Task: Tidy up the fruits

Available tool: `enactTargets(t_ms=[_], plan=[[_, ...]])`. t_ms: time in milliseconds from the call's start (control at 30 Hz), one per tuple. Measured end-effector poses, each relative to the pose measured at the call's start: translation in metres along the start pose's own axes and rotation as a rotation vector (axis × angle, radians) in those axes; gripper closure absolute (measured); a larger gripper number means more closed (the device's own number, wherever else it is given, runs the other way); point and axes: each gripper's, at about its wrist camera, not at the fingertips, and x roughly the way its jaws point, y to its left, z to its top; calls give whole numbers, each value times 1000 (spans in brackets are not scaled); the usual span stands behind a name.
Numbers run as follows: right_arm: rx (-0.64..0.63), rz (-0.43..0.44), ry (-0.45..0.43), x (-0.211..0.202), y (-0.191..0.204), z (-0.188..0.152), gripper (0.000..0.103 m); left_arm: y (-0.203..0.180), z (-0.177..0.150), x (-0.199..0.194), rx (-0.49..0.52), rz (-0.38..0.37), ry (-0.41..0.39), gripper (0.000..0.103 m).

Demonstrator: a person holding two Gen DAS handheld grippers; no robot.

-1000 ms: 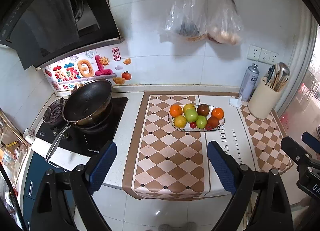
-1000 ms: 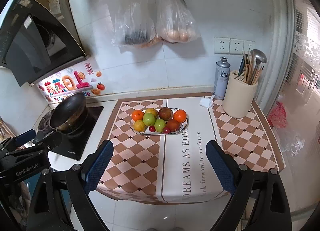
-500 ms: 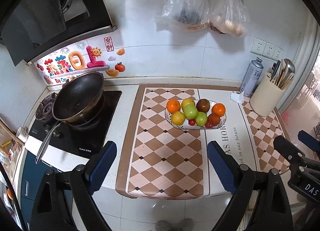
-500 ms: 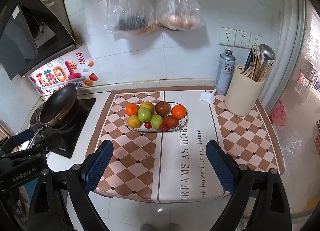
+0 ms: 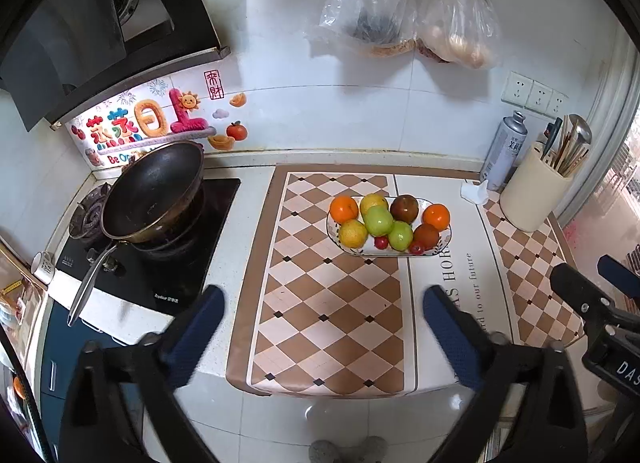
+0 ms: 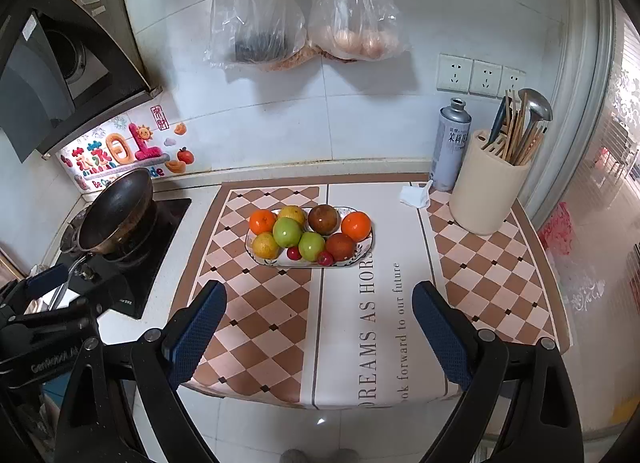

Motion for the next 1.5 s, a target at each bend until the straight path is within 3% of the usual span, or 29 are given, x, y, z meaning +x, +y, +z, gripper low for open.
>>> enactTargets(t_ms=[1500], plan=[[-23,5,-10,-17,4,-7,6,-3,-13,-10,-9,-2,-1,0]])
